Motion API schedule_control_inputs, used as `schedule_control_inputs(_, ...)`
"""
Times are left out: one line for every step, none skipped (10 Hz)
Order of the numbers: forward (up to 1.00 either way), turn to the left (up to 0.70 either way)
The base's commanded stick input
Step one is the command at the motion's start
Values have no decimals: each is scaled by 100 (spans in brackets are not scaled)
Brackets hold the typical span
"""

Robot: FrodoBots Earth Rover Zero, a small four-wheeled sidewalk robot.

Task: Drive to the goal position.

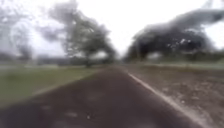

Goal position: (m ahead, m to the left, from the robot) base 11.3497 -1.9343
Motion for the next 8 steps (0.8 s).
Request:
schedule_control_inputs(70, 0)
schedule_control_inputs(70, 0)
schedule_control_inputs(70, 0)
schedule_control_inputs(70, 0)
schedule_control_inputs(70, 0)
schedule_control_inputs(70, 0)
schedule_control_inputs(70, 0)
schedule_control_inputs(70, 0)
